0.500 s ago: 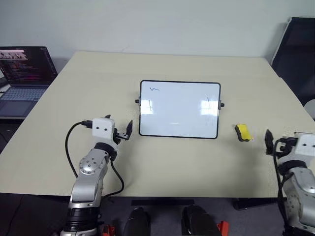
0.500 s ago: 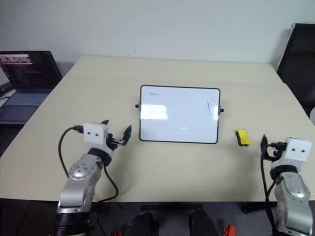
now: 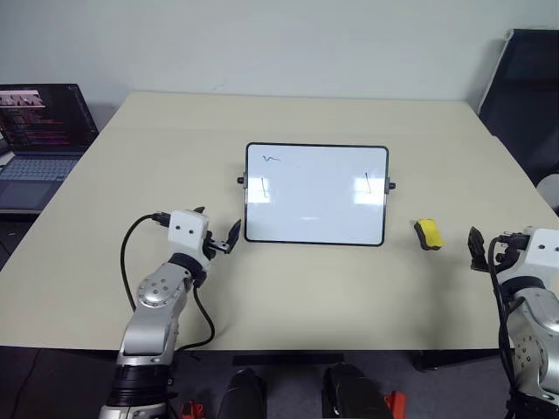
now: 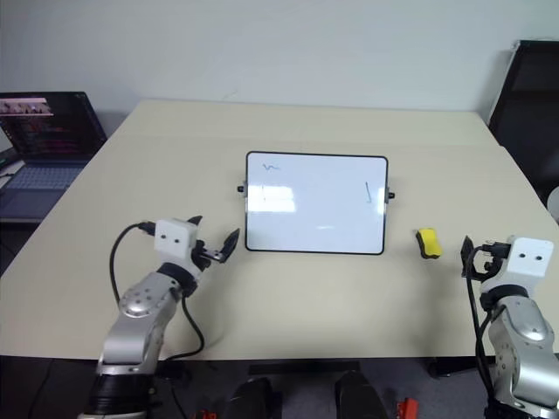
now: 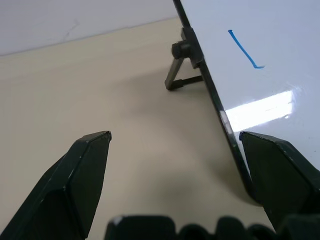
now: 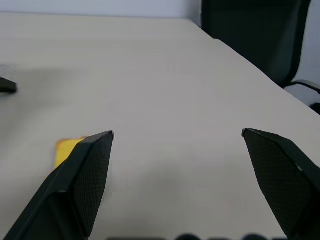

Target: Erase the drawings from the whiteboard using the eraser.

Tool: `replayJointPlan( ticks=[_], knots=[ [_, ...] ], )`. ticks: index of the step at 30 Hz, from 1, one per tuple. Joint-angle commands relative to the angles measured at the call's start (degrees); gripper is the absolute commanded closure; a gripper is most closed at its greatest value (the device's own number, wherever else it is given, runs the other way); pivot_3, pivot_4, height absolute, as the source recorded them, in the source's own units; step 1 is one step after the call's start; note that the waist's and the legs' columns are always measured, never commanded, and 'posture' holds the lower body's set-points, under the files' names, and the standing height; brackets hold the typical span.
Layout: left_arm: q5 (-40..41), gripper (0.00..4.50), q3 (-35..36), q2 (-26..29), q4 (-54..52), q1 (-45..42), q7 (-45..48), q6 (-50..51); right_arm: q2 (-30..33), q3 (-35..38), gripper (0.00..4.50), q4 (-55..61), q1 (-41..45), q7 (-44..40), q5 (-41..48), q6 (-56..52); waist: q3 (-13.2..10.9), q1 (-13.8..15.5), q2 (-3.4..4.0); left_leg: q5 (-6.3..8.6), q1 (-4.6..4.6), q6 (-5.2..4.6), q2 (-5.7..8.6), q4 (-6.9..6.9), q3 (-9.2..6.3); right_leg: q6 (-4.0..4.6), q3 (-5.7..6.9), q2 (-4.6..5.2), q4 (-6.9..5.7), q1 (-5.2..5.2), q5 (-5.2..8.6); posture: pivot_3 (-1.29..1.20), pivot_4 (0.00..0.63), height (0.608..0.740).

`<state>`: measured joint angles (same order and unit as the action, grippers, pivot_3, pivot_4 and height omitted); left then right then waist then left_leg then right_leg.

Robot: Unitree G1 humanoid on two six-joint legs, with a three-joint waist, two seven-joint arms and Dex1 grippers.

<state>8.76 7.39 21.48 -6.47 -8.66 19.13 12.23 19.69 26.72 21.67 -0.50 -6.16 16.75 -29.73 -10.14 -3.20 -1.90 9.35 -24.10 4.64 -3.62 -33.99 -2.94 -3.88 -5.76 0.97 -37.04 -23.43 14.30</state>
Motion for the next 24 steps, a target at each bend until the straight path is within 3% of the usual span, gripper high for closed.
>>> replayJointPlan(
  ticks=[1, 5, 7, 13, 18, 24],
  knots=[
    [3.81, 0.00, 2.31, 3.44, -3.64, -1.30, 5.28, 0.13, 1.45, 0.11, 0.02, 2.77, 1.36, -2.45, 3.28, -2.01, 0.00, -0.03, 0.00, 0.00, 0.00, 0.00, 0.00, 0.00, 0.00, 0.00, 0.00, 0.00, 0.00, 0.00, 0.00, 0.00, 0.150, 0.740],
    [8.40, 0.00, 3.52, 7.97, -4.15, -1.98, 12.54, 1.25, 0.24, -2.65, 0.02, 6.34, 1.81, -1.55, 4.67, -6.28, -0.01, -0.05, 0.01, 0.00, 0.01, 0.00, 0.00, 0.00, 0.00, 0.01, -0.01, 0.00, -0.02, -0.02, 0.00, 0.00, 0.150, 0.740],
    [13.37, 0.00, 2.45, 10.41, -5.67, -5.64, 18.34, 5.02, 0.99, -3.91, 0.02, 9.30, 2.64, -1.94, 6.72, -10.81, -0.02, -0.05, 0.01, 0.00, 0.00, 0.00, -0.01, 0.00, 0.00, 0.01, 0.00, 0.00, -0.02, -0.03, 0.00, 0.00, 0.150, 0.740],
    [17.63, 0.00, -2.67, 14.20, -3.15, -17.88, 31.19, 7.11, 2.45, -6.56, 0.02, 11.95, 5.73, -0.60, 9.46, -22.50, -0.02, 0.45, -0.01, 0.00, -0.16, 0.00, 0.03, -0.06, 0.01, 0.01, 0.01, 0.05, 0.09, -0.04, 0.00, 0.00, 0.150, 0.740],
    [18.28, 0.00, -7.37, 14.86, -0.69, -24.63, 38.95, 9.22, 1.49, -8.12, 0.02, 4.23, 11.40, 3.10, 5.94, -22.40, -0.04, -0.13, 0.01, 0.00, -0.19, -0.01, -0.02, 0.00, 0.00, 0.00, 0.03, -0.03, 0.04, -0.12, 0.00, 0.00, 0.150, 0.740],
    [17.59, 0.00, -11.18, 12.90, 1.19, -29.53, 42.97, 9.29, 2.76, -9.53, 0.02, -5.96, 16.20, 1.85, 2.61, -18.61, -0.05, -0.14, 0.02, 0.00, -0.23, -0.02, -0.02, 0.00, -0.01, -0.02, 0.03, -0.05, 0.03, -0.13, 0.01, 0.00, 0.150, 0.740]
  ],
)
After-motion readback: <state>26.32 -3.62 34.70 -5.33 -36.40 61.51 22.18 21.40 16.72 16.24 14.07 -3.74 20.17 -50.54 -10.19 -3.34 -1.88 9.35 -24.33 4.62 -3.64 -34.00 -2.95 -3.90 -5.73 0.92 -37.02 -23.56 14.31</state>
